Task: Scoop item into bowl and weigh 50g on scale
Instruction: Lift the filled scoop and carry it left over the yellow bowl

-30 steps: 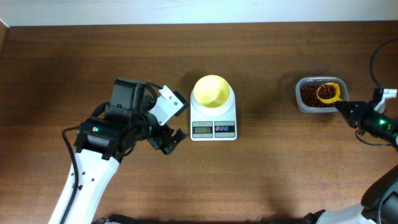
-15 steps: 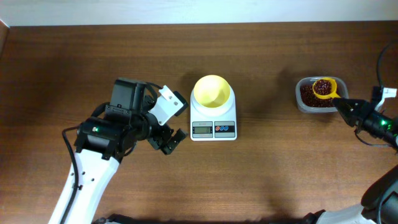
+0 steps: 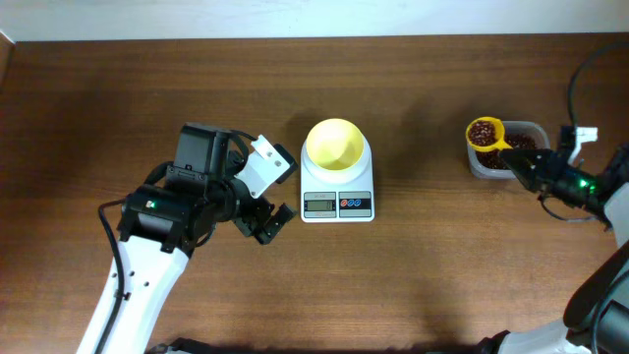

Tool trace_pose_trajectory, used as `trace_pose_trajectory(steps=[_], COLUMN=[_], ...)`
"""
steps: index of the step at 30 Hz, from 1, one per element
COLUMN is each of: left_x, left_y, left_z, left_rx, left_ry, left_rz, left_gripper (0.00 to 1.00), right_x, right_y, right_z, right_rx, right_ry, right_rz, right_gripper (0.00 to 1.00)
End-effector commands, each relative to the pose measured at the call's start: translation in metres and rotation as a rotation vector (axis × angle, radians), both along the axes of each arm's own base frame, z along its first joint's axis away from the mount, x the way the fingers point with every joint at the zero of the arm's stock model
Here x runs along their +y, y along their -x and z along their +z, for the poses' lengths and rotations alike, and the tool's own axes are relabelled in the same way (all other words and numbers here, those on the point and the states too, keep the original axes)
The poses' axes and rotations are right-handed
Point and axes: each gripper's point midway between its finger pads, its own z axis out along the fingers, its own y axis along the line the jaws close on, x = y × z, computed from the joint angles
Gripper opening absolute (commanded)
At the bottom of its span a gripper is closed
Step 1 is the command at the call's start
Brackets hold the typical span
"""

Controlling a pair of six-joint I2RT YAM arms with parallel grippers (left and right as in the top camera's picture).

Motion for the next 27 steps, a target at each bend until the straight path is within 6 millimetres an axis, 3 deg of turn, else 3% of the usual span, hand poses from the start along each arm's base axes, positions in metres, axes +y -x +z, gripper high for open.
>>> trace_pose_trajectory(steps=[1, 22, 27], left_x=[0.000, 0.000, 0.000], left_y=[-0.003, -0.003, -0.003], left_z=[0.009, 0.009, 0.009], left_rx=[-0.031, -0.031, -0.031], left_ry=[0.004, 0.004, 0.004], left_rz=[-0.008, -0.008, -0.008], left_gripper=[0.99, 0.99, 0.99], right_x=[0.025, 0.167, 0.187], right_y=[0.002, -0.008, -0.006], right_z=[0.015, 0.031, 0.026], right_rx=[-0.050, -0.082, -0.075], right_ry=[-0.017, -0.036, -0.007], right_rz=[0.072, 0.426, 0.459], right_gripper=[0.04, 0.04, 0.04])
